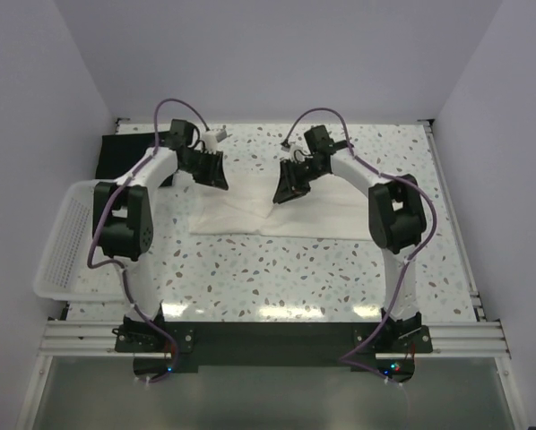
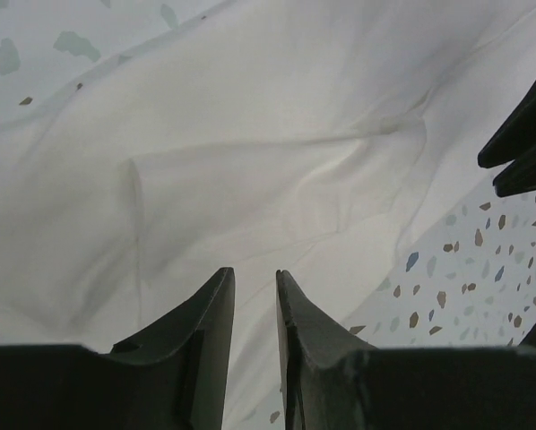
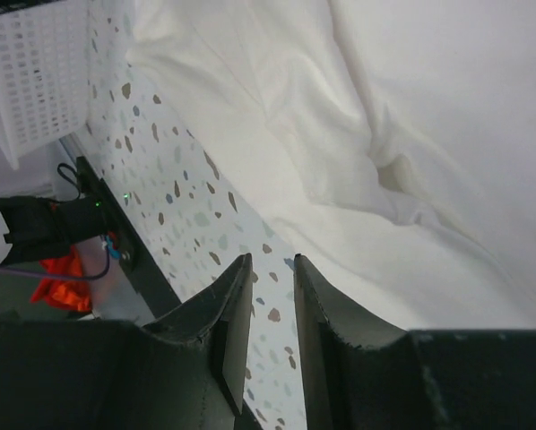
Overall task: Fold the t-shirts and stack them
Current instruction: Fold the tshirt
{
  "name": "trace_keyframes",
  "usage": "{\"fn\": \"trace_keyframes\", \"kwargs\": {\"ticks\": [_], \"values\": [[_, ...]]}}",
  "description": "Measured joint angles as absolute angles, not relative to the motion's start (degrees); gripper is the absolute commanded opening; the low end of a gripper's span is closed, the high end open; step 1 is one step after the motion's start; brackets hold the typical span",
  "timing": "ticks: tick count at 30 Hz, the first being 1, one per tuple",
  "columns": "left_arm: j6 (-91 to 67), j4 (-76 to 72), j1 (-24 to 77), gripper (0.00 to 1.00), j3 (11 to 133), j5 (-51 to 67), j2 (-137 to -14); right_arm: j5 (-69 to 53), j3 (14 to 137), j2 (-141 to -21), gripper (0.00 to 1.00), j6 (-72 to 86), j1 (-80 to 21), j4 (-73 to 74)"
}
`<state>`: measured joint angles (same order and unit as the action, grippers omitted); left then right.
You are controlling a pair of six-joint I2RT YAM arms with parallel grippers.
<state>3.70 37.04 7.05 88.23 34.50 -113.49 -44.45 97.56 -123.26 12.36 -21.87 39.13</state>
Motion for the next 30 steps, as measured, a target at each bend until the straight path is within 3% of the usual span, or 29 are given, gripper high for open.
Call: {"fn": "trace_keyframes", "kwargs": {"ticks": [8, 15, 19, 23, 24, 30], "values": [[-0.5, 31.8, 9.1, 0.27, 89.6, 33.6, -120.2, -42.0, 99.9, -126.5, 0.26, 11.6, -25.5, 35.0], [-2.1, 32.1, 8.9, 0.24, 94.2, 30.4, -126.6, -37.0, 97.2, -130.4, 0.17, 9.5, -23.5, 35.2], [-2.1, 32.3, 9.1, 0.24, 99.2, 29.5, -129.8, -36.4, 97.0, -130.0, 0.2, 8.1, -22.5, 35.1], [-0.3, 33.1, 9.2, 0.33, 109.9, 29.3, -136.1, -35.7, 97.1, -128.2, 0.32, 4.0, -22.0, 37.9], [0.6, 33.2, 9.4, 0.39, 113.6, 29.0, -138.1, -35.7, 97.4, -127.5, 0.34, 2.4, -21.7, 39.7], [4.6, 29.0, 10.8, 0.58, 128.0, 24.1, -145.4, -34.3, 105.1, -122.3, 0.33, -13.1, -14.2, 53.3]]}}
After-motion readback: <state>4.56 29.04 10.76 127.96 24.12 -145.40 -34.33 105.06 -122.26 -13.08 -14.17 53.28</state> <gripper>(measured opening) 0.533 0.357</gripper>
